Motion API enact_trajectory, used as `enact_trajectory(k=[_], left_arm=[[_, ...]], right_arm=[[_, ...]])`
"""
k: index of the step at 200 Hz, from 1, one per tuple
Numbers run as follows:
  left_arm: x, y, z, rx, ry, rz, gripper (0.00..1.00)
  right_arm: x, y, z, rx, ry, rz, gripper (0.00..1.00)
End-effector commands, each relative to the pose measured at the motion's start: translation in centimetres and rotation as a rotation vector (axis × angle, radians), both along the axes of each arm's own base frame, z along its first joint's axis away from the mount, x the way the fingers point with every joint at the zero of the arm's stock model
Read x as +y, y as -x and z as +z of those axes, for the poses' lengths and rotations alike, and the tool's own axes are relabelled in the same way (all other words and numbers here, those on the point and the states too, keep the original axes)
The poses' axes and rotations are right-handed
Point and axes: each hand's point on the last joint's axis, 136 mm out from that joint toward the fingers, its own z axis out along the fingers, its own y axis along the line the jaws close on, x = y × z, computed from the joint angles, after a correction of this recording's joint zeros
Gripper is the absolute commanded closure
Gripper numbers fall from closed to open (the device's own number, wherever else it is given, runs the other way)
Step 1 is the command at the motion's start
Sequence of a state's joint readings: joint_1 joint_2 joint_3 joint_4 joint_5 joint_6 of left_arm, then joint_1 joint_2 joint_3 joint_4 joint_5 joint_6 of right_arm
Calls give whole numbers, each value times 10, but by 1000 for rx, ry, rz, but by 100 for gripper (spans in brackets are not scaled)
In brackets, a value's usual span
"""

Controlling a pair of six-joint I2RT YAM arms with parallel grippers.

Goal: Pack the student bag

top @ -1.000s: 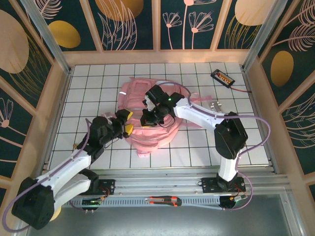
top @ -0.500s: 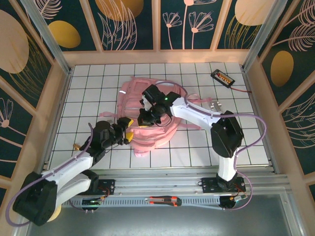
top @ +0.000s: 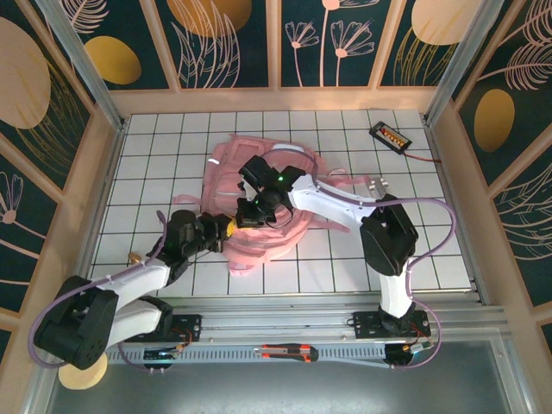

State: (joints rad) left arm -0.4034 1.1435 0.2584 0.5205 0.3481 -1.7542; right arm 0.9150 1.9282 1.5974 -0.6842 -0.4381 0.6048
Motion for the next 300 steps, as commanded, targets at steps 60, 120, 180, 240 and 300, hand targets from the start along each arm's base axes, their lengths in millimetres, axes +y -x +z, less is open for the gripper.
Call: enact_trajectory(k=[60, 120, 180, 240, 300], left_arm=[[32, -11, 4, -36, -69, 12, 100], [24, -23, 13, -56, -111, -49, 100], [26, -17, 6, -40, -139, -62, 100], [28, -14, -3, -11, -152, -59, 100], [24, -27, -2, -5, -164, -76, 100]], right_arm=[[-92, 13, -11, -24, 112, 9, 100], [-149, -40, -15, -235, 173, 41, 100], [-176, -108, -21, -602, 287, 314, 100], [-225, -181, -22, -640, 283, 316, 100], [-228, -214, -22, -751, 328, 371, 100]])
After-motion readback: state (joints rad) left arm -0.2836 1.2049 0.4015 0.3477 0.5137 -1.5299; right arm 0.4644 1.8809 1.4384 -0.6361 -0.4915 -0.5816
